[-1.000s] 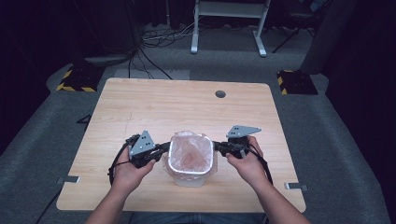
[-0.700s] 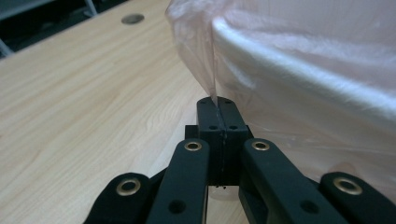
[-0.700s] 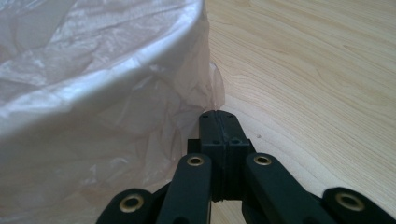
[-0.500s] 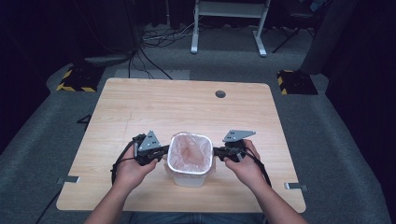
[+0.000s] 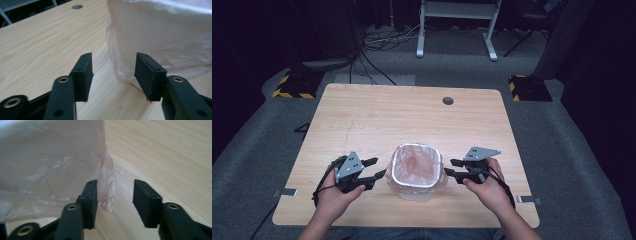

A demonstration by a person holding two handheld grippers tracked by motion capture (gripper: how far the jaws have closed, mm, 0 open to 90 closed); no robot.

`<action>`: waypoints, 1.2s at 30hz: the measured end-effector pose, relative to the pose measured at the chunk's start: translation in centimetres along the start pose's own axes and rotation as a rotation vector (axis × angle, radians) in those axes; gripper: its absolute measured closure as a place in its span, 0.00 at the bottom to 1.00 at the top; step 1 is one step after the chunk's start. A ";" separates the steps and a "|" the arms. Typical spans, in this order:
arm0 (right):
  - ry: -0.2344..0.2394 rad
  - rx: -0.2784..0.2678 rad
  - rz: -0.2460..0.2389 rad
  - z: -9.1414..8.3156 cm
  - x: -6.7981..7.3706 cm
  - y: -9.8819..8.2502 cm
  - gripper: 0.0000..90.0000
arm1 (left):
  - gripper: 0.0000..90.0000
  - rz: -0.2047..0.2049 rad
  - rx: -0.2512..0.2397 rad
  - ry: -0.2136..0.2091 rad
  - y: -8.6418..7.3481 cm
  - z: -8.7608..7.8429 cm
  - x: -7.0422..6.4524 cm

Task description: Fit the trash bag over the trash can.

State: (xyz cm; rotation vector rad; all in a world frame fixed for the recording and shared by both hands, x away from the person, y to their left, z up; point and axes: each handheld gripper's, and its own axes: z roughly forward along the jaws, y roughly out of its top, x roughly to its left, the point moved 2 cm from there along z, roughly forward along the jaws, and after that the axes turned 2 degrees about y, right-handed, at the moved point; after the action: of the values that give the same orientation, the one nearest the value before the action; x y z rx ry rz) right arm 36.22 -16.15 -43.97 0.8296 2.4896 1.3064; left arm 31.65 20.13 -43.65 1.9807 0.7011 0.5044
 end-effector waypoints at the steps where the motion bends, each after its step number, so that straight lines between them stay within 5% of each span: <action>1: -0.001 -0.009 -0.011 -0.4 0.2 0.0 0.55 | 0.50 0.007 -0.003 -0.005 -0.1 -0.2 -0.4; 7: 0.057 -0.062 -0.067 -2.3 2.4 0.0 0.45 | 0.43 0.058 0.005 -0.068 -0.6 -0.6 -2.6; 13: 0.101 -0.067 -0.101 -2.4 4.3 0.1 0.41 | 0.41 0.088 0.012 -0.076 -0.7 0.4 -3.4; 16: 0.112 -0.055 -0.109 -1.9 4.7 -0.1 0.41 | 0.55 0.105 0.026 -0.094 -0.6 1.0 -3.5; 19: 0.138 -0.040 -0.121 -1.3 5.0 -0.3 0.63 | 0.83 0.123 0.056 -0.110 -0.6 1.3 -3.6; 21: 0.154 -0.020 -0.136 -1.1 5.0 -0.5 0.94 | 0.97 0.127 0.071 -0.127 -0.6 1.6 -3.6; 23: 0.169 -0.006 -0.135 -0.8 5.1 -0.7 1.00 | 1.00 0.133 0.096 -0.123 -0.8 2.0 -3.6; 32: 0.147 0.041 -0.131 0.3 5.1 -1.8 1.00 | 1.00 0.113 0.144 -0.120 -1.9 2.7 -3.5; 33: 0.144 0.036 -0.126 0.1 5.2 -1.7 0.90 | 1.00 0.110 0.139 -0.117 -1.8 2.4 -3.6; 36: 0.093 -0.005 -0.117 -0.7 5.3 -1.6 0.63 | 0.74 0.084 0.115 -0.072 -1.8 1.5 -3.7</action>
State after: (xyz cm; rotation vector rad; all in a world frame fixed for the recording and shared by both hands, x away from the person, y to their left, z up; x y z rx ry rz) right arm 31.01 -14.31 -44.46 0.6243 2.5613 1.3402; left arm 29.27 17.39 -46.14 2.1324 0.6154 0.4490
